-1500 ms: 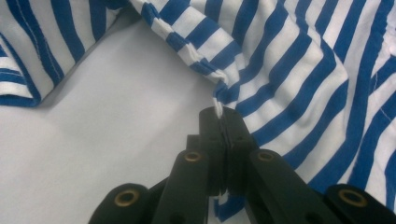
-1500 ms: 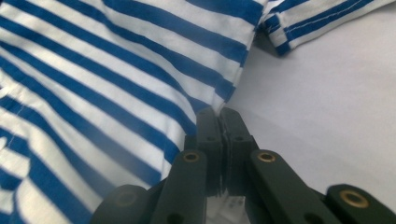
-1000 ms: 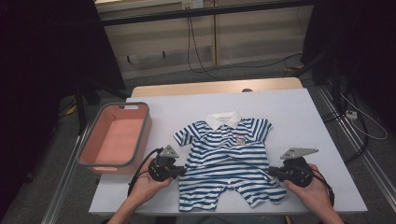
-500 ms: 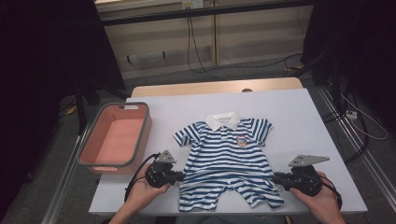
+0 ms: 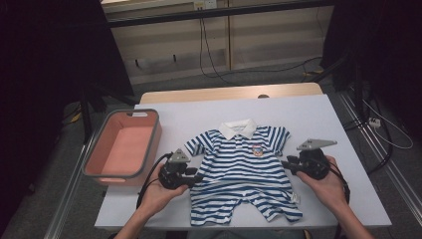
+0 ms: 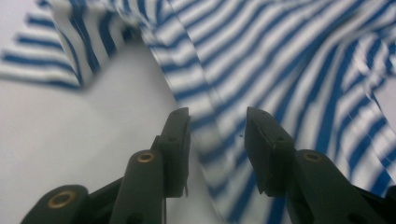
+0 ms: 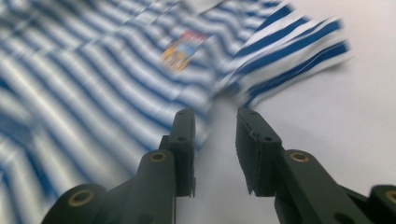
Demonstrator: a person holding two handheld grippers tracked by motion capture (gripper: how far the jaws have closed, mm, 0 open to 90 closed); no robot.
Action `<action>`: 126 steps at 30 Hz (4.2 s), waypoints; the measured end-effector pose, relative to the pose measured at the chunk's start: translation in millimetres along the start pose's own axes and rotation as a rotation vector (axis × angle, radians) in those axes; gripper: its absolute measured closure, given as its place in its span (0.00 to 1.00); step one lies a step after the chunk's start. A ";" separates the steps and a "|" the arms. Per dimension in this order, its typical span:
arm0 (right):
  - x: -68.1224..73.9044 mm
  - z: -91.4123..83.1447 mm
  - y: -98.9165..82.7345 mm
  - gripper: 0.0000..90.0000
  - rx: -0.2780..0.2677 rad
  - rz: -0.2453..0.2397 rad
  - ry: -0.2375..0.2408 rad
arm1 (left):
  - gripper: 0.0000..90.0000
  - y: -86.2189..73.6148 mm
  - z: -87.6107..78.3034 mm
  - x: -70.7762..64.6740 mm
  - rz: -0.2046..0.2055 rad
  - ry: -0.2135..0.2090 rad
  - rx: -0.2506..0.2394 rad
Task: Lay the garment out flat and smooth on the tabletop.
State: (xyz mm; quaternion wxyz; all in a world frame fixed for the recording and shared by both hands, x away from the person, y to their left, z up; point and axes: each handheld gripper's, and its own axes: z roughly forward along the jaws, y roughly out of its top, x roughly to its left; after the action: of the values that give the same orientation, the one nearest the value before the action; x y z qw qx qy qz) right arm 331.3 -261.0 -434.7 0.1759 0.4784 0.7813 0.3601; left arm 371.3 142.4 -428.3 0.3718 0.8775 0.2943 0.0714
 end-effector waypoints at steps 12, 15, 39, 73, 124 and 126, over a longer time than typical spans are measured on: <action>-54.6 36.6 36.8 0.72 -0.064 0.136 -0.090 | 0.52 37.8 31.8 53.9 -0.111 0.141 -0.059; -65.7 43.1 39.7 0.72 -0.062 0.154 -0.108 | 0.52 39.7 35.7 65.5 -0.133 0.163 -0.066; -94.0 75.6 41.6 1.00 0.003 0.201 -0.112 | 0.53 39.9 54.1 105.2 -0.220 0.225 -0.045; -104.9 81.9 46.3 0.99 -0.007 0.197 -0.122 | 1.00 39.8 57.6 106.2 -0.269 0.157 0.052; -127.6 74.4 83.7 0.80 -0.068 0.185 -0.176 | 0.64 80.0 50.5 137.4 -0.293 0.293 -0.105; -125.0 72.2 81.6 0.74 -0.072 0.186 -0.170 | 0.58 78.5 51.3 133.4 -0.275 0.292 -0.093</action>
State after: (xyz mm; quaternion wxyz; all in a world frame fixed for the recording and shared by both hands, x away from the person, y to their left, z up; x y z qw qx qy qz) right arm 486.8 -318.7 -432.8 0.2245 0.5712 0.7023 0.3607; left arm 534.2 143.9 -422.9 0.3716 0.7914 0.4582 0.1599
